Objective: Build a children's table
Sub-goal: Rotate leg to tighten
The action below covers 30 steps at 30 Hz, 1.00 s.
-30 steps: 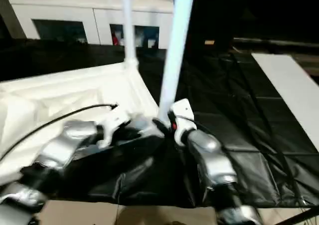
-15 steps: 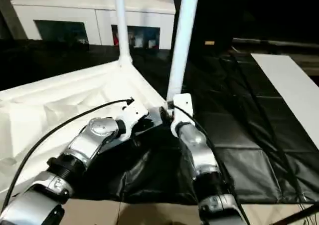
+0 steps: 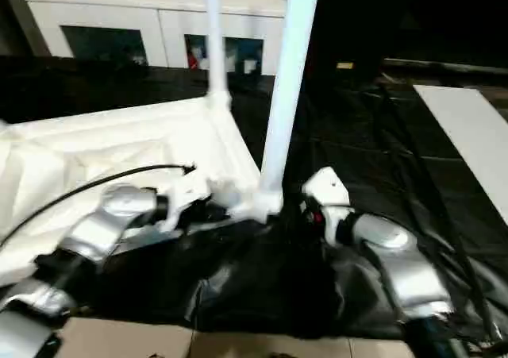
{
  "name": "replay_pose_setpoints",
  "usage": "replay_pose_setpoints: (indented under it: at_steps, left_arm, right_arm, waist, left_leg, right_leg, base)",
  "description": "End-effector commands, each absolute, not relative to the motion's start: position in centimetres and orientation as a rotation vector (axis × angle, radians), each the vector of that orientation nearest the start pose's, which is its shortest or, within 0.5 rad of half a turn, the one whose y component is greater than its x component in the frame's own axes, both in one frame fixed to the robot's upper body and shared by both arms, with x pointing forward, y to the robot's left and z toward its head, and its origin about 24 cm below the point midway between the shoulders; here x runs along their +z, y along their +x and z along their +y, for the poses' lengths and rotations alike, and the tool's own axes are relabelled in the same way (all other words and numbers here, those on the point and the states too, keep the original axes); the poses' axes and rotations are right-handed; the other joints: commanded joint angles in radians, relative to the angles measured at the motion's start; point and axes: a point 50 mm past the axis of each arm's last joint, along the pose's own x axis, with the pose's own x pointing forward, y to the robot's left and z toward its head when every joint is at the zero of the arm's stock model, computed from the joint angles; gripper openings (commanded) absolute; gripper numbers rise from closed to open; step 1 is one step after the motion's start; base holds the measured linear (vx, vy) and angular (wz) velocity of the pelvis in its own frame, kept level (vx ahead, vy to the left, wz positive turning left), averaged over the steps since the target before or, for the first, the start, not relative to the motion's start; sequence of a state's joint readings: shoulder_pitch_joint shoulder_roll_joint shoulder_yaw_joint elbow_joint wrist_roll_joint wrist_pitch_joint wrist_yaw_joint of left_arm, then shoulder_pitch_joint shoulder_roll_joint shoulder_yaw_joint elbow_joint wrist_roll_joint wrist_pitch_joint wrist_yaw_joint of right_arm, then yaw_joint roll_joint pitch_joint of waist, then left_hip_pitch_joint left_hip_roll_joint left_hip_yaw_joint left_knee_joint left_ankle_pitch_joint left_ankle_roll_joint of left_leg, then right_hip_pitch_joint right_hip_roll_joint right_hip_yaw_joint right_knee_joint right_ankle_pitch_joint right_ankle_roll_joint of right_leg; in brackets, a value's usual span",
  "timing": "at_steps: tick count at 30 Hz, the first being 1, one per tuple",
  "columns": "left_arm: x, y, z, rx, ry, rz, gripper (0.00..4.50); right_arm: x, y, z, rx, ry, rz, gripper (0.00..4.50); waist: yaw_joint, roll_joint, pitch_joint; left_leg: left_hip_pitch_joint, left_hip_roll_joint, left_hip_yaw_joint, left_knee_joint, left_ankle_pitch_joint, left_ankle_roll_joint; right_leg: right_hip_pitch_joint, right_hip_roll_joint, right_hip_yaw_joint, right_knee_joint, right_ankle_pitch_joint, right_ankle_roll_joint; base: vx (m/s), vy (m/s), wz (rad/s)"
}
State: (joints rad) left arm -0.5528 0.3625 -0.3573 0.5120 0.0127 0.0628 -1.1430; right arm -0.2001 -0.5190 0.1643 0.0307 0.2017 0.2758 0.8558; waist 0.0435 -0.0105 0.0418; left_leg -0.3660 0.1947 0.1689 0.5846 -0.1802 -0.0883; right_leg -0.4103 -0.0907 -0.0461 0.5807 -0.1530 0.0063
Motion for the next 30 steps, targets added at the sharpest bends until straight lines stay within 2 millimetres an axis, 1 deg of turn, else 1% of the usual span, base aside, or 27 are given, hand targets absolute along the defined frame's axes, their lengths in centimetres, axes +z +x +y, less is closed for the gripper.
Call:
replay_pose_setpoints:
  at_steps: [1,2,3,4,5,6,8,9,10,11,12,13,14,16,17,18,19,20,21,23,25,26,27,29,30]
  left_arm:
    - [4.6,29.6,11.0,-1.499,0.485,0.429,0.0]
    - [4.7,29.5,11.1,-1.52,0.488,0.436,0.0]
    - [4.8,29.4,11.2,-1.528,0.493,0.437,0.0]
    - [4.9,29.3,11.3,-1.539,0.502,0.44,0.0]
    - [5.0,29.2,11.4,-1.549,0.502,0.445,0.0]
    - [5.0,29.1,11.5,-1.558,0.5,0.449,0.0]
    - [5.0,29.1,11.6,-1.558,0.499,0.447,0.0]
    - [5.1,29.0,11.6,-1.558,0.496,0.446,0.0]
    - [5.1,29.0,11.6,-1.558,0.492,0.445,0.0]
    - [5.1,29.0,11.6,-1.556,0.491,0.445,0.0]
    - [5.1,28.9,11.6,-1.554,0.489,0.445,0.0]
    - [5.1,28.9,11.6,-1.553,0.486,0.446,0.0]
    - [5.1,28.9,11.6,-1.553,0.486,0.446,0.0]
    - [5.1,28.8,11.7,-1.551,0.486,0.45,0.0]
    - [5.1,28.8,11.7,-1.55,0.487,0.451,0.0]
    - [5.0,28.8,11.8,-1.546,0.488,0.454,0.0]
    - [5.0,28.8,11.9,-1.544,0.488,0.456,0.0]
    - [4.9,28.8,11.9,-1.541,0.488,0.457,0.0]
    - [4.9,28.8,11.9,-1.537,0.488,0.458,0.0]
    - [4.9,28.8,12.0,-1.535,0.489,0.459,0.0]
    - [4.9,28.8,12.1,-1.533,0.492,0.467,0.0]
    - [4.9,28.8,12.1,-1.533,0.493,0.469,0.0]
    - [4.8,28.8,12.1,-1.535,0.493,0.476,0.0]
    - [4.7,28.7,12.2,-1.536,0.494,0.481,0.0]
    - [4.6,28.8,12.2,-1.524,0.502,0.486,0.0]
  right_arm:
    - [6.4,26.1,-16.3,1.059,-0.258,0.302,4.03]
    - [6.4,26.0,-16.0,1.092,-0.259,0.312,4.03]
    - [6.3,25.9,-15.9,1.11,-0.267,0.316,4.03]
    - [6.1,26.0,-15.6,1.125,-0.281,0.328,4.03]
    - [6.0,26.0,-15.5,1.131,-0.288,0.331,4.03]
    - [5.9,26.1,-15.3,1.14,-0.302,0.334,4.03]
    - [5.7,26.1,-15.3,1.144,-0.312,0.338,4.03]
    - [5.6,26.2,-15.2,1.147,-0.319,0.342,4.03]
    - [5.5,26.3,-15.2,1.152,-0.329,0.348,3.88]
    - [5.5,26.4,-15.2,1.154,-0.335,0.351,3.88]
    - [5.5,26.6,-15.2,1.148,-0.335,0.348,3.66]
    - [5.6,26.8,-15.2,1.143,-0.33,0.344,3.66]
    - [5.6,26.8,-15.2,1.143,-0.33,0.344,3.59]
    - [5.6,26.9,-15.2,1.146,-0.332,0.345,3.41]
    - [5.6,26.9,-15.2,1.146,-0.332,0.345,3.27]
    - [5.6,27.0,-15.2,1.144,-0.334,0.348,3.18]
    - [5.6,27.0,-15.3,1.139,-0.336,0.35,3.12]
    - [5.5,27.1,-15.3,1.134,-0.337,0.35,3.12]
    - [5.4,27.2,-15.3,1.132,-0.333,0.35,2.96]
    - [5.4,27.2,-15.3,1.132,-0.329,0.351,2.78]
    - [5.2,27.1,-15.2,1.135,-0.322,0.355,2.76]
    - [5.2,27.1,-15.2,1.135,-0.319,0.357,2.74]
    - [5.1,27.1,-15.2,1.132,-0.311,0.36,2.72]
    - [4.9,27.1,-15.2,1.116,-0.298,0.363,2.7]
    - [4.5,27.3,-15.2,1.068,-0.269,0.371,2.7]
  waist:
    - [0.004,0.004,-0.06]
    - [0.007,-0.002,-0.063]
    - [0.011,0.001,-0.066]
    - [0.016,0.003,-0.065]
    - [0.017,0.003,-0.065]
    - [0.018,0.003,-0.063]
    - [0.018,0.004,-0.061]
    - [0.018,-0.011,-0.059]
    - [0.019,-0.004,-0.056]
    - [0.018,-0.004,-0.054]
    - [0.017,-0.014,-0.055]
    - [0.019,-0.01,-0.054]
    - [0.018,-0.01,-0.053]
    - [0.017,-0.011,-0.055]
    - [0.017,-0.012,-0.056]
    - [0.017,-0.011,-0.057]
    - [0.017,-0.013,-0.059]
    - [0.017,-0.013,-0.059]
    - [0.017,-0.013,-0.059]
    - [0.017,-0.013,-0.058]
    - [0.017,-0.013,-0.057]
    - [0.017,-0.009,-0.057]
    - [0.016,-0.011,-0.057]
    - [0.015,-0.01,-0.058]
    - [0.014,-0.01,-0.057]
  left_leg:
    - [0.009,0.032,0.003,-0.076,-0.29,0.075]
    - [0.013,0.031,0.006,-0.071,-0.27,0.08]
    - [0.005,0.03,0.005,-0.069,-0.214,0.09]
    - [0.007,0.03,0.008,-0.067,-0.178,0.1]
    - [0.007,0.03,0.008,-0.067,-0.171,0.102]
    - [0.007,0.03,0.008,-0.067,-0.171,0.1]
    - [0.008,0.03,0.008,-0.07,-0.199,0.085]
    - [0.006,0.03,0.008,-0.072,-0.219,0.077]
    - [0.008,0.032,0.007,-0.075,-0.242,0.066]
    - [0.009,0.031,0.007,-0.077,-0.272,0.053]
    - [0.01,0.032,0.007,-0.076,-0.278,0.049]
    - [0.009,0.031,0.006,-0.078,-0.281,0.044]
    - [0.008,0.031,0.006,-0.078,-0.284,0.042]
    - [0.008,0.029,0.005,-0.077,-0.283,0.039]
    - [0.006,0.029,0.005,-0.076,-0.27,0.042]
    - [0.006,0.029,0.005,-0.076,-0.264,0.044]
    - [0.005,0.029,0.005,-0.074,-0.245,0.048]
    - [0.005,0.028,0.006,-0.073,-0.237,0.051]
    - [0.004,0.028,0.006,-0.072,-0.23,0.056]
    - [0.004,0.028,0.007,-0.072,-0.231,0.058]
    - [0.005,0.028,0.007,-0.073,-0.246,0.055]
    - [0.006,0.028,0.006,-0.073,-0.249,0.053]
    - [0.005,0.027,0.006,-0.073,-0.254,0.05]
    - [0.006,0.028,0.006,-0.074,-0.256,0.048]
    - [0.006,0.027,0.006,-0.074,-0.26,0.046]
  right_leg:
    - [0.04,-0.036,0.03,-0.059,-0.208,-0.226]
    - [0.04,-0.035,0.031,-0.055,-0.171,-0.238]
    - [0.049,-0.034,0.03,-0.042,-0.098,-0.258]
    - [0.048,-0.033,0.03,-0.038,-0.054,-0.268]
    - [0.048,-0.034,0.029,-0.037,-0.046,-0.271]
    - [0.051,-0.035,0.029,-0.036,-0.056,-0.272]
    - [0.051,-0.036,0.029,-0.041,-0.104,-0.264]
    - [0.053,-0.039,0.029,-0.042,-0.148,-0.253]
    - [0.049,-0.041,0.03,-0.048,-0.198,-0.24]
    - [0.047,-0.039,0.03,-0.053,-0.244,-0.226]
    - [0.047,-0.039,0.03,-0.054,-0.256,-0.219]
    - [0.046,-0.04,0.032,-0.054,-0.271,-0.21]
    - [0.046,-0.04,0.032,-0.055,-0.279,-0.204]
    - [0.046,-0.039,0.032,-0.055,-0.284,-0.191]
    - [0.047,-0.039,0.032,-0.053,-0.269,-0.192]
    - [0.047,-0.038,0.032,-0.052,-0.26,-0.193]
    - [0.048,-0.038,0.032,-0.049,-0.235,-0.199]
    - [0.049,-0.038,0.032,-0.048,-0.224,-0.202]
    - [0.049,-0.038,0.032,-0.047,-0.211,-0.208]
    - [0.049,-0.037,0.031,-0.047,-0.215,-0.21]
    - [0.048,-0.038,0.031,-0.05,-0.242,-0.205]
    - [0.048,-0.038,0.031,-0.05,-0.247,-0.204]
    - [0.048,-0.038,0.031,-0.051,-0.254,-0.202]
    - [0.048,-0.037,0.031,-0.051,-0.252,-0.202]
    - [0.047,-0.036,0.031,-0.051,-0.253,-0.202]
  base:
    - [0.072,-0.009,0.07]
    - [0.07,-0.011,0.06]
    - [0.07,-0.011,0.06]
    - [0.0,0.0,0.0]
    - [0.0,0.0,0.0]
    - [0.0,0.0,0.0]
    - [0.0,0.0,0.0]
    - [0.0,0.0,0.0]
    - [0.0,0.0,0.0]
    - [0.0,0.0,0.0]
    - [0.0,0.0,0.0]
    - [0.0,0.0,0.0]
    - [0.0,0.0,0.0]
    - [0.0,0.0,0.0]
    - [0.0,0.0,0.0]
    - [0.0,0.0,0.0]
    - [0.0,0.0,0.0]
    - [0.0,0.0,0.0]
    - [0.0,0.0,0.0]
    - [0.0,0.0,0.0]
    - [0.0,0.0,0.0]
    - [0.0,0.0,0.0]
    - [0.0,0.0,0.0]
    - [0.0,0.0,0.0]
    - [0.0,0.0,0.0]
